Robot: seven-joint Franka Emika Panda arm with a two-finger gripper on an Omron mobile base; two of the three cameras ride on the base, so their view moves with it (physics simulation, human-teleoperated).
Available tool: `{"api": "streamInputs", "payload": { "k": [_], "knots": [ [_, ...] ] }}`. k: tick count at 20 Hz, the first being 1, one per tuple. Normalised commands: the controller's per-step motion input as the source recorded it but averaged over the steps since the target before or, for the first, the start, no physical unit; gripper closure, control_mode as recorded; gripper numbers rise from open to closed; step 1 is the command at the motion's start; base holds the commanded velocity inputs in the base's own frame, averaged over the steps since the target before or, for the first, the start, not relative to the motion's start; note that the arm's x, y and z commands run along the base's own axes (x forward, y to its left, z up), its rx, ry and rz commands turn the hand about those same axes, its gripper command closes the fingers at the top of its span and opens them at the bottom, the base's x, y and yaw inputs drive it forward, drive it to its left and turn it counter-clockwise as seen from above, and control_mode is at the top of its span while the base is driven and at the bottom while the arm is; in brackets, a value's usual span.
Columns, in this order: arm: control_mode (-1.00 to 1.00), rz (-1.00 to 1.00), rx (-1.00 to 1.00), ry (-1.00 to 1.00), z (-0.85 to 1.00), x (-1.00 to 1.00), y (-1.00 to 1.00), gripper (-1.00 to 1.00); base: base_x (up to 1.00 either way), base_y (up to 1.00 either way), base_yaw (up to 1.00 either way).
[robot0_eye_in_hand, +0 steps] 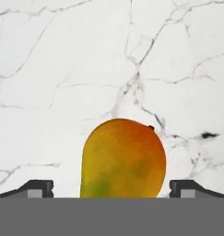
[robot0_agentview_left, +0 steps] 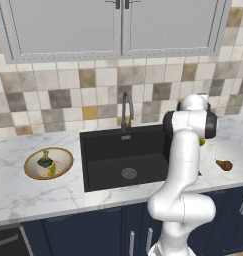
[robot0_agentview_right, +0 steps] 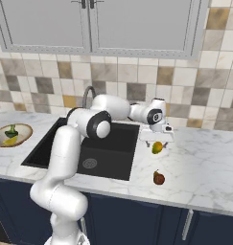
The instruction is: There is a mixed pile of frozen fruits and vegetables on the counter. Locate all the frozen vegetables and place the items in a bowl on the counter. Take all the frozen fruits and defrost them in a running sink.
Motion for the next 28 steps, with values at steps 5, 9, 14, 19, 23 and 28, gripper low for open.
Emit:
{"api": "streamInputs", "payload": {
  "k": [5, 9, 14, 19, 23, 28],
  "knots": [
    [-1.00, 0.00, -0.01, 0.00, -0.33, 0.09, -0.04, 1.00, 0.00, 0.00, 0.00],
    [-1.00, 0.00, 0.00, -0.01, -0.08, -0.04, 0.00, 1.00, 0.00, 0.00, 0.00],
    [-1.00, 0.00, 0.00, -0.03, 0.10, -0.21, 0.27, 1.00, 0.00, 0.00, 0.00],
    [-1.00, 0.00, 0.00, -0.07, 0.12, -0.42, 0.58, 1.00, 0.00, 0.00, 0.00],
    [-1.00, 0.00, -0.03, -0.12, 0.04, -0.65, 0.67, 1.00, 0.00, 0.00, 0.00],
    [-1.00, 0.00, -0.04, -0.12, 0.00, -0.60, 0.68, 1.00, 0.00, 0.00, 0.00]
  ]
}}
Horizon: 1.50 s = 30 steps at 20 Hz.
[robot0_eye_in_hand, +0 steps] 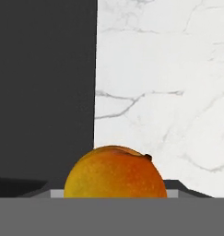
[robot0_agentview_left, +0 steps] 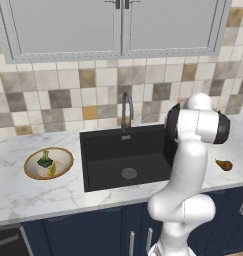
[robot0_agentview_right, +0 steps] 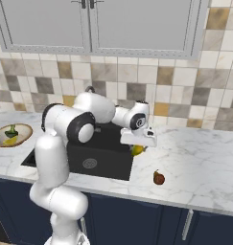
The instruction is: There is a mixed pile of frozen fruits and vegetables on the counter. Locate all the frozen vegetables and place the items in a bowl on the counter. Take all the frozen fruits and defrost them in a running sink.
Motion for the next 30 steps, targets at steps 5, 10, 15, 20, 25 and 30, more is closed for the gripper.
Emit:
{"api": "streamInputs", "payload": {
  "k": [5, 10, 15, 20, 25, 30],
  "knots": [
    [-1.00, 0.00, -0.05, -0.06, 0.00, -0.18, 0.51, 1.00, 0.00, 0.00, 0.00],
    [-1.00, 0.00, -0.01, -0.01, 0.00, 0.00, 0.32, 1.00, 0.00, 0.00, 0.00],
    [-1.00, 0.00, 0.00, -0.01, 0.00, 0.00, 0.34, 1.00, 0.00, 0.00, 0.00],
    [-1.00, 0.00, -0.01, 0.00, -0.02, 0.04, 0.24, 1.00, 0.00, 0.00, 0.00],
    [-1.00, 0.00, 0.00, 0.00, -0.07, 0.17, 0.16, 1.00, 0.00, 0.00, 0.00],
    [-1.00, 0.00, 0.00, -0.01, -0.18, 0.17, 0.18, 1.00, 0.00, 0.00, 0.00]
  ]
}}
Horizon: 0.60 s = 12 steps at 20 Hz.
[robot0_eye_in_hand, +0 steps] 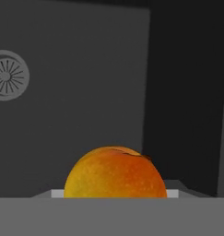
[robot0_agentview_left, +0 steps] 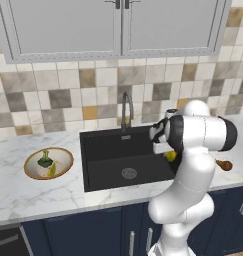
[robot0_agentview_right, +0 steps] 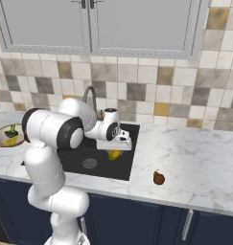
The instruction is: There is a mixed pile of frozen fruits and vegetables on the counter. Locate all the frozen vegetables and place the items in a bowl on the counter. Take all the frozen fruits and defrost them in a running sink.
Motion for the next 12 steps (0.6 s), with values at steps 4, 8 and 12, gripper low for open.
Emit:
{"api": "streamInputs", "payload": {
  "k": [4, 8, 12],
  "knots": [
    [-1.00, 0.00, -0.01, -0.09, -0.28, 0.05, 0.26, 1.00, 0.00, 0.00, 0.00],
    [-1.00, 0.00, -0.02, -0.08, -0.26, 0.18, 0.24, 1.00, 0.00, 0.00, 0.00],
    [-1.00, 0.00, -0.04, -0.04, -0.32, 0.24, 0.08, 1.00, 0.00, 0.00, 0.00]
  ]
}}
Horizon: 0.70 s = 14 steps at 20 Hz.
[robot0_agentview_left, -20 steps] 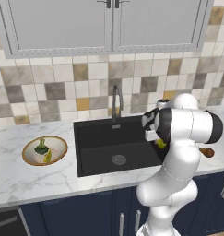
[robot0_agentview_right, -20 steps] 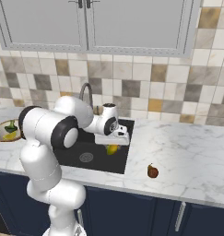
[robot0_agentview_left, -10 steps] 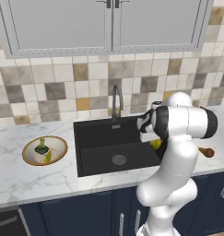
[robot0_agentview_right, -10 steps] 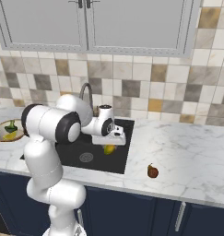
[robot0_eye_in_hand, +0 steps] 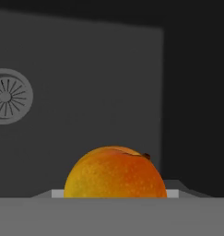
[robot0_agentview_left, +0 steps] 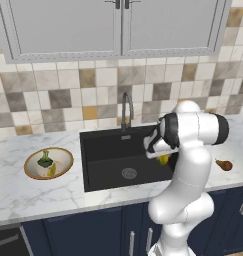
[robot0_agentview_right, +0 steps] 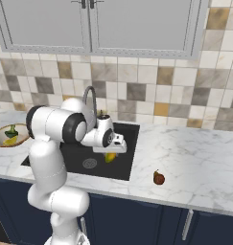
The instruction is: There is a mixed pile of frozen fruits and vegetables on the counter. Locate all the frozen vegetables and place the items in a bowl on the counter. Take all the frozen fruits and defrost them in a running sink.
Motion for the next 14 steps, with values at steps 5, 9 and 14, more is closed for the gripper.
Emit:
{"api": "streamInputs", "payload": {
  "k": [5, 9, 14],
  "knots": [
    [-1.00, 0.00, -0.04, -0.04, -0.32, 0.18, 0.00, 1.00, 0.00, 0.00, 0.00],
    [-1.00, 0.00, -0.01, -0.10, -0.23, 0.11, 0.00, 1.00, 0.00, 0.00, 0.00],
    [-1.00, 0.00, 0.00, -0.10, -0.17, 0.14, 0.00, 1.00, 0.00, 0.00, 0.00]
  ]
}}
